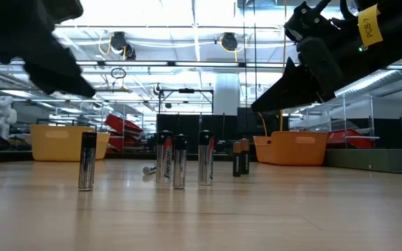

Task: Sort batteries
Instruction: Put the silver battery into the yellow bin

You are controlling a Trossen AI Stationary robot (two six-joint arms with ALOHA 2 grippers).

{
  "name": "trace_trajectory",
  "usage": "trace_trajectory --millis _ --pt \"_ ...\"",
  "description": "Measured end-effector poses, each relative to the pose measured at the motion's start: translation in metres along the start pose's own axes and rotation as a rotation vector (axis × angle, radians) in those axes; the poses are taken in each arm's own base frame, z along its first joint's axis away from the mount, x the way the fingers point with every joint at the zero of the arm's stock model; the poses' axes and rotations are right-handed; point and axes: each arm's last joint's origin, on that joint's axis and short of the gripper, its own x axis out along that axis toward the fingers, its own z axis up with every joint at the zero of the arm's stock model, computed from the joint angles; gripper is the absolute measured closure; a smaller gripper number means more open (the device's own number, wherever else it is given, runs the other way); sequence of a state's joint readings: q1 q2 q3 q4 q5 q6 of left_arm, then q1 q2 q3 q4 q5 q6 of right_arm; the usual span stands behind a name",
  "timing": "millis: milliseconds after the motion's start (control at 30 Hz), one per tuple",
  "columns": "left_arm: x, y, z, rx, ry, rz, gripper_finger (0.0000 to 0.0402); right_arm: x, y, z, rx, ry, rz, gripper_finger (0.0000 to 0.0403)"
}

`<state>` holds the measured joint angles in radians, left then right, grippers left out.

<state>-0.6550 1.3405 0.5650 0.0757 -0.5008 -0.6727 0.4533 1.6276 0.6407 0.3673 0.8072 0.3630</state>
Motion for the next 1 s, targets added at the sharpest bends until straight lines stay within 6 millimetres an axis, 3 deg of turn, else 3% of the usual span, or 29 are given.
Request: trace_trajectory --millis 167,367,633,1000 --pt "0.016 -0.028 -0.016 0.167 0.002 0.073 0.0166 0.000 0.000 0.000 0.001 -0.002 -0.001 0.0229" --pt "0.034 -0.053 -0.017 0.280 -0.022 0.109 0.0166 0.000 0.000 0.000 0.001 -0.003 -0.004 0.0229" --pt "0.052 -0.061 -0.026 0.250 -0.067 0.086 0.0166 0.000 0.000 0.000 -0.003 0.000 -0.004 0.0229" --pt "0.086 -0.059 -0.057 0.239 -0.080 0.113 0.0166 0.000 0.000 0.000 -0.008 0.000 -0.004 0.0229"
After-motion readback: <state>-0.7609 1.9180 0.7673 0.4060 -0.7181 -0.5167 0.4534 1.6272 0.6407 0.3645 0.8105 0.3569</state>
